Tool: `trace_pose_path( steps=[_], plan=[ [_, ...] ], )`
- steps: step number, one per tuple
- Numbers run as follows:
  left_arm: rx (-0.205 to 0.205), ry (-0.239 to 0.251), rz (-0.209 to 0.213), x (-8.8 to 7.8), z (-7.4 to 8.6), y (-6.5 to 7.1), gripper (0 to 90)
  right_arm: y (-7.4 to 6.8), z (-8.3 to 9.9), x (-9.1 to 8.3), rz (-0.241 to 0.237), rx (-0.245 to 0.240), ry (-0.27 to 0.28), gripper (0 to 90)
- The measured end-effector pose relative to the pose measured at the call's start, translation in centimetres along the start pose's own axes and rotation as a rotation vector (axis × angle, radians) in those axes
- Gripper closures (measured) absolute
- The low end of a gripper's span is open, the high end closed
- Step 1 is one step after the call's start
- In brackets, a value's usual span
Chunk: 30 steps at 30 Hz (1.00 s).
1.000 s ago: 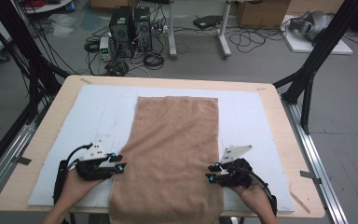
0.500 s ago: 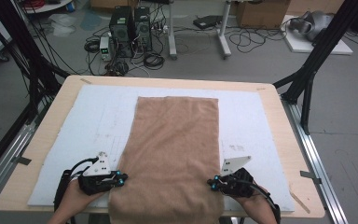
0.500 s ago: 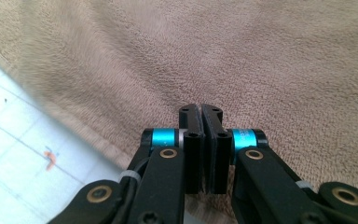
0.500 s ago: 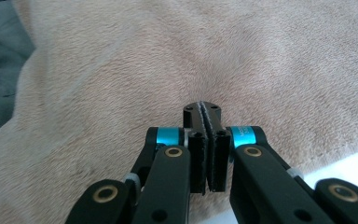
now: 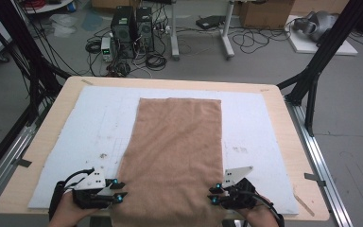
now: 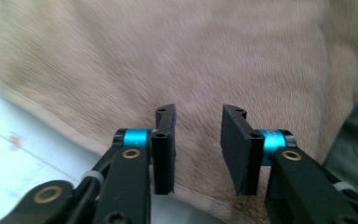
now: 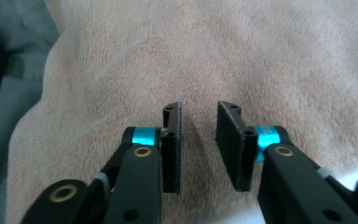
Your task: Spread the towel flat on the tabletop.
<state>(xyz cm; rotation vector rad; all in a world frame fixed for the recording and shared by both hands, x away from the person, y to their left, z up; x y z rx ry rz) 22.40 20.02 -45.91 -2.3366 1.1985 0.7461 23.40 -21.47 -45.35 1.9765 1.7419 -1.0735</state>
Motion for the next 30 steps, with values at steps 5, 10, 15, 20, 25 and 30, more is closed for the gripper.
trace_pose_path(
  steps=[5,10,15,20,25,30],
  plan=[
    [0.007,0.011,-0.011,0.3,-0.2,0.4,85.4,-0.2,-0.1,-0.2,-0.011,-0.04,-0.038,88.5],
    [0.012,0.022,-0.028,-0.1,-0.2,0.8,86.3,-1.2,0.4,-1.1,-0.032,-0.048,-0.017,88.7],
    [0.004,0.04,-0.031,-1.3,0.4,1.3,86.5,-2.4,0.4,-1.2,-0.059,-0.064,-0.005,88.7],
    [0.007,0.042,-0.024,-2.1,0.9,2.3,86.4,-3.2,0.3,-1.3,-0.083,-0.072,0.014,86.9],
    [-0.022,0.069,-0.024,-2.4,0.5,1.8,77.4,-2.4,-0.2,-2.1,-0.08,-0.035,0.099,73.5],
    [-0.059,0.08,-0.043,-2.4,-0.5,0.5,65.3,-0.7,-1.0,-2.9,-0.015,-0.014,0.14,65.1]
  ],
)
Point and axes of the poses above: each handheld gripper's, and its own axes: x roughly forward along the jaws, z roughly out of its underside, y roughly to its right, the point moved 2 cm from there along x, roughly forward along the jaws, and after that the axes turned 12 degrees about -z, right-handed, at the moved point
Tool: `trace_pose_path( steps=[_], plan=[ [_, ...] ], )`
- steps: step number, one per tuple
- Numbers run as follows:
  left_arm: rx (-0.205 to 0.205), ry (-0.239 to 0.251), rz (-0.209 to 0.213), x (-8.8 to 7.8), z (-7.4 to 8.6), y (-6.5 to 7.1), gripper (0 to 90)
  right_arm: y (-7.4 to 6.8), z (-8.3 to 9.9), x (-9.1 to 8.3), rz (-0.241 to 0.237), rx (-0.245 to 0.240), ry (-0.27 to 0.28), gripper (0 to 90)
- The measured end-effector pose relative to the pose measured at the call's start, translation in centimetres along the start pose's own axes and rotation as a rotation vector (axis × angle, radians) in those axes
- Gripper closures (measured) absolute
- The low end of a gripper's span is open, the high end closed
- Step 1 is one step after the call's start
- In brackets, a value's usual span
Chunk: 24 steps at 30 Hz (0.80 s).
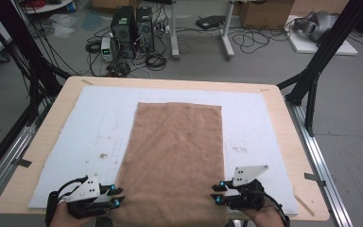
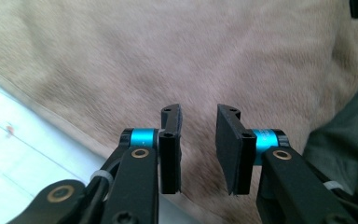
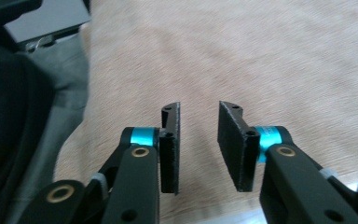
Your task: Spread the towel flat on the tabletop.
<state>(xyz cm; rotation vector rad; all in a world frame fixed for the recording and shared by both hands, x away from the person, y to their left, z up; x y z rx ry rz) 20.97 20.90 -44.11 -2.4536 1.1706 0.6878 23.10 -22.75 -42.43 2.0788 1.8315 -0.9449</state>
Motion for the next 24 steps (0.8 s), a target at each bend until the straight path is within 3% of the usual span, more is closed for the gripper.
trace_pose_path(
  steps=[6,13,19,24],
  plan=[
    [-0.03,0.011,-0.029,0.6,-1.6,-1.9,56.5,2.1,-1.7,-1.1,0.075,0.031,0.029,51.5],
    [-0.053,0.02,-0.075,1.4,-3.5,-3.7,48.6,4.6,-3.4,-2.0,0.135,0.055,0.059,42.4],
    [-0.089,0.025,-0.104,2.0,-4.8,-5.2,39.9,6.0,-4.6,-2.2,0.165,0.074,0.069,33.0],
    [-0.103,0.048,-0.125,2.3,-5.8,-5.9,38.0,6.3,-5.7,-2.3,0.182,0.065,0.096,27.9]
  ],
)
Point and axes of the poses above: each handheld gripper's, and its own axes: x roughly forward along the jaws, z roughly out of its underside, y roughly to its right, the point moved 2 cm from there along x, roughly forward along the jaws, and after that the axes turned 12 degrees about -z, right-handed, at the moved point
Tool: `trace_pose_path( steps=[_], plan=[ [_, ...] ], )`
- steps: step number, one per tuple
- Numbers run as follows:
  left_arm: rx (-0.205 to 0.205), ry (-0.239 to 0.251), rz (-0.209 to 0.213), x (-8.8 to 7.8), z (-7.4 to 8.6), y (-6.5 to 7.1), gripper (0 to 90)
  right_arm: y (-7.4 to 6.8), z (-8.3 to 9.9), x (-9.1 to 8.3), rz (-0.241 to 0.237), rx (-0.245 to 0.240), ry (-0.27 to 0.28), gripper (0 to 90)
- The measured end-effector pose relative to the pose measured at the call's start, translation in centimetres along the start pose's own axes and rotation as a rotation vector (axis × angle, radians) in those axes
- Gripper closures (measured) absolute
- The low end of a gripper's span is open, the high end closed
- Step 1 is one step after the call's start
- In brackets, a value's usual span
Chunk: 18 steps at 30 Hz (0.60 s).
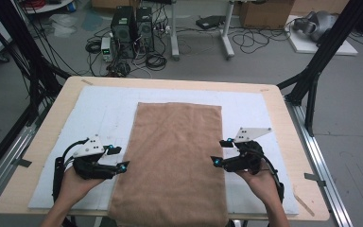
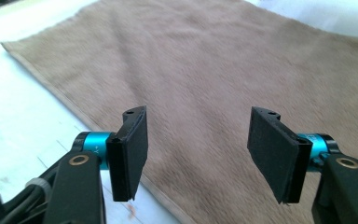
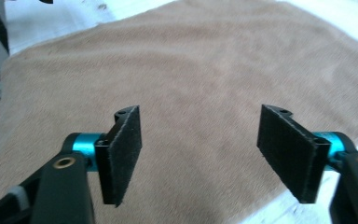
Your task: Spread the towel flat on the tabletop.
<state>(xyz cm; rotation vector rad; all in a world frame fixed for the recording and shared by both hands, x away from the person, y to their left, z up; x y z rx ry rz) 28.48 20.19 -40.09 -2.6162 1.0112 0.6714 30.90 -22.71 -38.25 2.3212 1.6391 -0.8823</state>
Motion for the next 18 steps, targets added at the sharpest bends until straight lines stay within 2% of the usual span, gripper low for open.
trace_pose_path(
  steps=[8,18],
  plan=[
    [0.004,-0.001,-0.009,0.08,-0.59,-0.25,36.3,0.33,-1.06,0.13,0.002,-0.017,0.002,26.7],
    [0.009,0.003,-0.012,0.15,-1.07,-0.46,36.1,0.43,-0.83,-0.13,0.009,-0.012,-0.007,25.2]
  ],
)
Point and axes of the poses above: each handheld gripper's, and its own axes: x roughly forward along the jaws, z roughly out of its underside, y roughly to its right, the point moved 2 cm from there along x, roughly forward along the jaws, and after that the axes turned 12 degrees about -z, right-handed, at the moved point
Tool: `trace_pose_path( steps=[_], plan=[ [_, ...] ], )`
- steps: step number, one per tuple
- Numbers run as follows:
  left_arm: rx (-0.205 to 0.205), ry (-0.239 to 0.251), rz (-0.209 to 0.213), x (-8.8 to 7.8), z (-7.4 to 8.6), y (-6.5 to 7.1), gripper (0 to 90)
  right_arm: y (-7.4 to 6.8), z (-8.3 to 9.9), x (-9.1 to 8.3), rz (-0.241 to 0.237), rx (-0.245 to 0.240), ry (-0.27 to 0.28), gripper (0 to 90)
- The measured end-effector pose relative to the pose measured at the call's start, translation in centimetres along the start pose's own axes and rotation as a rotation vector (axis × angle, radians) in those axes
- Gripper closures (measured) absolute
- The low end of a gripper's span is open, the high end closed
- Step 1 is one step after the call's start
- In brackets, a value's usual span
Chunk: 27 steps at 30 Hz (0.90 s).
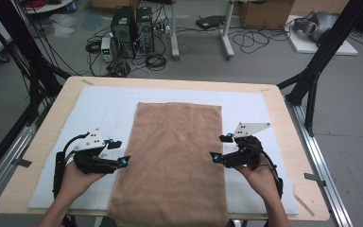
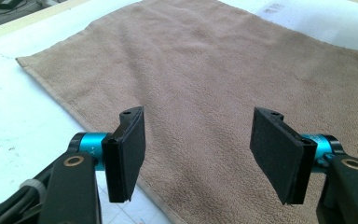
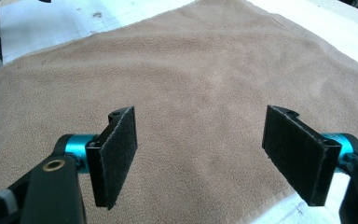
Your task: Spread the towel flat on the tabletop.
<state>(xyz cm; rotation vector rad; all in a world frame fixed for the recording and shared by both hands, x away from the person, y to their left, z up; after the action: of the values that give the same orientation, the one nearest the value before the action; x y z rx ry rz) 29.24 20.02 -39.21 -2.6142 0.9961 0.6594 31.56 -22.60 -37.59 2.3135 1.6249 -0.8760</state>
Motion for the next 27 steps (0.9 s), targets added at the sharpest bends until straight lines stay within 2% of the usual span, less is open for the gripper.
trace_pose_path(
  steps=[12,19,27],
  plan=[
    [0.004,0.001,0.01,0.5,-0.2,0.1,36.0,0.1,0.4,-0.3,0.006,0.009,-0.002,24.7],
    [0.001,-0.005,0.009,1.0,-0.8,-0.5,36.2,0.2,0.3,-0.7,0.018,0.015,0.001,24.5],
    [0.001,-0.002,-0.031,1.9,-2.1,-1.5,36.5,1.2,-0.5,-0.9,0.033,0.01,-0.011,24.1]
  ],
)
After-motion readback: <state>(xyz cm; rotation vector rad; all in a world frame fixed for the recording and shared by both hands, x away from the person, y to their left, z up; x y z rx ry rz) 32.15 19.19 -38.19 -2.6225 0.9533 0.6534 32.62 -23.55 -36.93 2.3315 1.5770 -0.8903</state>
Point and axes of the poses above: each handheld gripper's, and its own axes: x roughly forward along the jaws, z roughly out of its underside, y roughly to its right, the point moved 2 cm from there along x, roughly forward along the jaws, and after that the axes turned 12 degrees about -z, right-handed, at the moved point
